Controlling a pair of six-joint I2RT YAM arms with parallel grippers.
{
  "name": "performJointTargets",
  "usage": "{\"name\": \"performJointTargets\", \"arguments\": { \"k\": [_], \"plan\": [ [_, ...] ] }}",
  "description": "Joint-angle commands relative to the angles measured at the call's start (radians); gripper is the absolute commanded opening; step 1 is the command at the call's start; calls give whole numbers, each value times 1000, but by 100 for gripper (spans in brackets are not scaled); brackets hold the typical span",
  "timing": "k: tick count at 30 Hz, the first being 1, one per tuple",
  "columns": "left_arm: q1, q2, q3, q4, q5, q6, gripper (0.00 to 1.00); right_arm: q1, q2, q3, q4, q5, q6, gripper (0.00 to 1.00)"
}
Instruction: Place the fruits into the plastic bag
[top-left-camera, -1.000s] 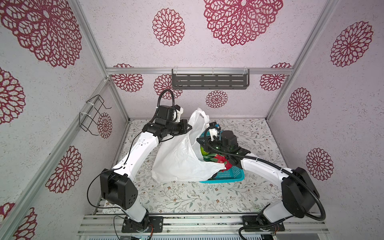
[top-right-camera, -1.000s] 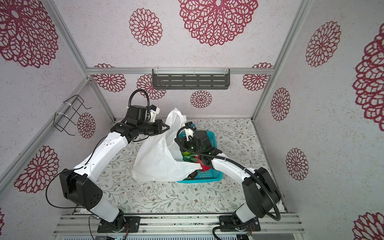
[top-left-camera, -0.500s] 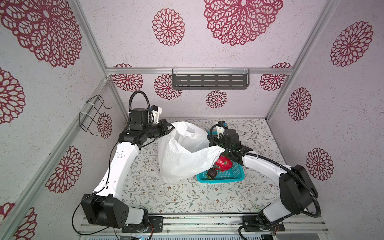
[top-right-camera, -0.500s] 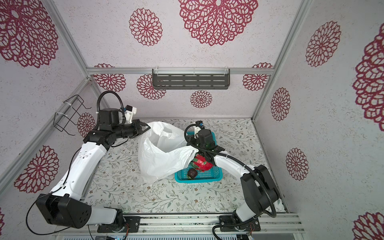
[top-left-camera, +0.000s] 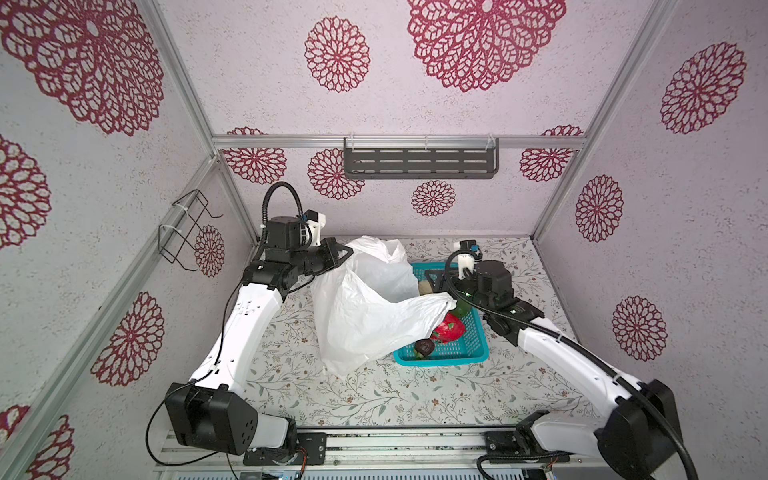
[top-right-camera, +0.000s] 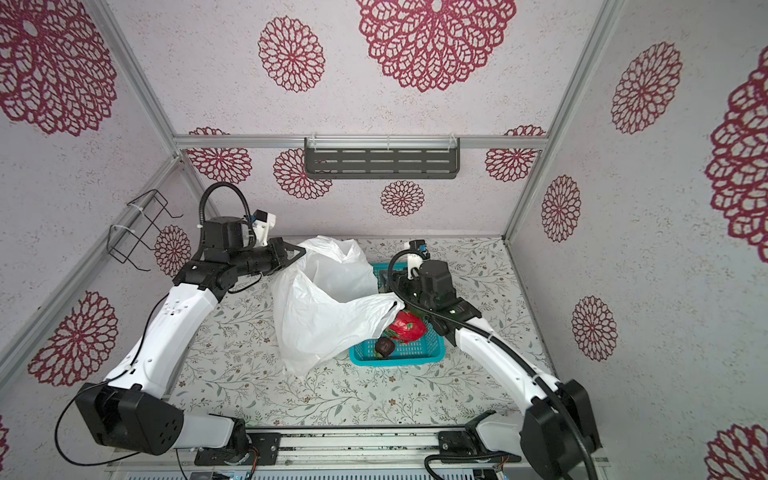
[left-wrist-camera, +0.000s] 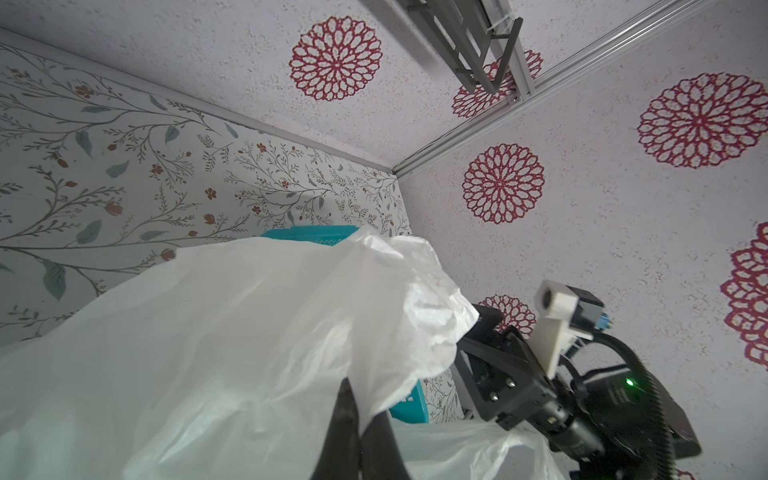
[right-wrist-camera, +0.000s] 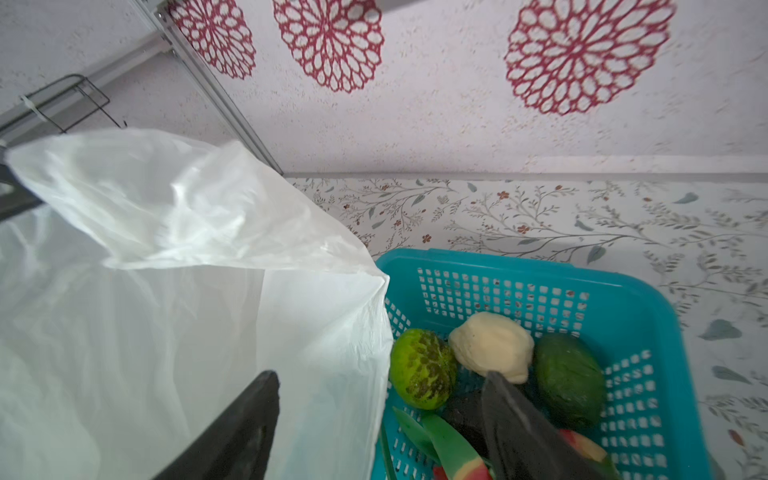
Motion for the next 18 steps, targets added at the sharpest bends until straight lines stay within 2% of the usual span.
{"name": "performJointTargets", "arguments": {
  "k": [1, 5, 12, 18],
  "plan": [
    [-9, 30, 33, 29, -19, 0, 0, -18, -60, -7, -163, 167, -22, 82],
    [-10, 47, 38, 39, -25, -3, 0, -34, -51, 1, -289, 228, -28, 82],
    [-18, 64, 46, 52, -4, -18, 0, -43, 90, 61, -423, 284, -9, 82],
    [-26, 63, 45, 48, -10, -16, 0, -43, 190, 72, -400, 299, -10, 81]
  ]
}}
